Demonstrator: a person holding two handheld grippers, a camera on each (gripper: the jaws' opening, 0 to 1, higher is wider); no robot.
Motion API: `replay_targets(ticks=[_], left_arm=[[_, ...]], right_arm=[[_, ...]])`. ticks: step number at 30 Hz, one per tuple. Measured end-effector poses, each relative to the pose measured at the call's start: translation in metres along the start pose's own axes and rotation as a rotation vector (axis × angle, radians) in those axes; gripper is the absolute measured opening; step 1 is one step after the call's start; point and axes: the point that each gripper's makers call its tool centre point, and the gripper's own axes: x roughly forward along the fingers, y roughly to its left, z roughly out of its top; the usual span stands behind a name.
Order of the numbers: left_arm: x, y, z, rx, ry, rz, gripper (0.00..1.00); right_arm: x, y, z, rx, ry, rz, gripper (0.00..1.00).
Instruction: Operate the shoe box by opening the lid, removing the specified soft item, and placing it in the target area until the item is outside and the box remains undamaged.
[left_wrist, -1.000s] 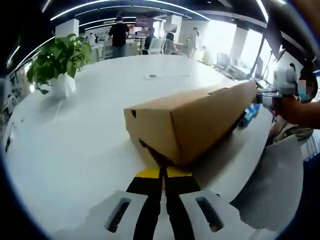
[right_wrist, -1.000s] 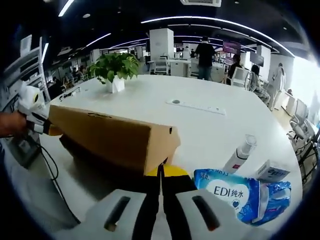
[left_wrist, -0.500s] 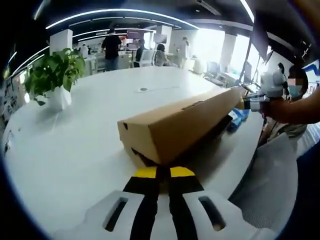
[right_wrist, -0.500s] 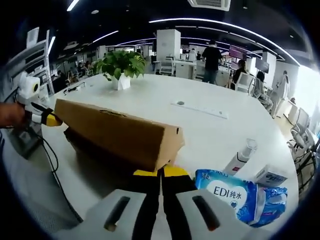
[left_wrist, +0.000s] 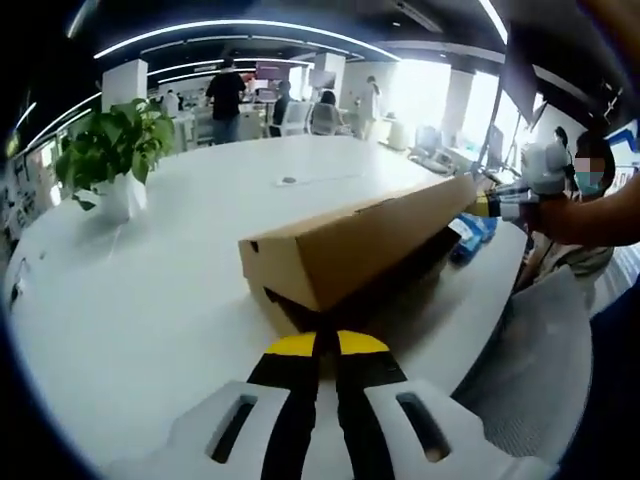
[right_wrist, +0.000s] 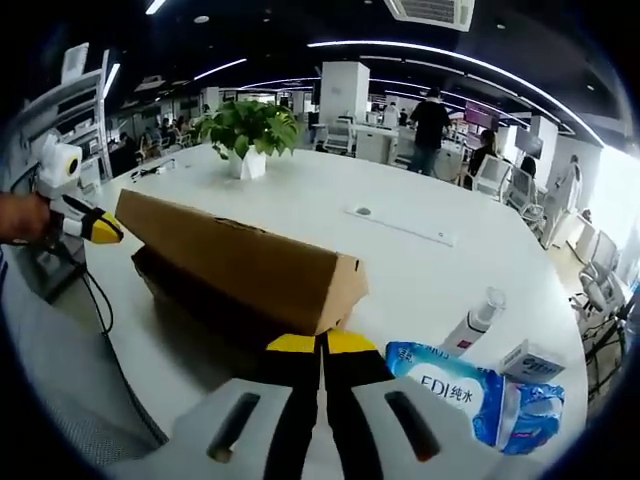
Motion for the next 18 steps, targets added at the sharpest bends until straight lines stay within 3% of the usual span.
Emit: replay_targets(ticks=[7,13,18], left_arm=[[0.000,-0.003,0.001,0.014,-0.007,-0.005,0.02],[0.000,-0.008,-0.002,0.022,-0.004,-0.026,0.06],[-0.002,-0.010,0.000,0.027,-0.020,-0.031,0.07]], right_arm=[[-0.001,0.003,-0.005,-0.027,0.011,0.011,0.00],[-0.002,0.013,-0.010,-0.140,0.040,0.045,0.02],[-0.004,0.015,-0.010,-0.152,0.037,0.060,0.05]])
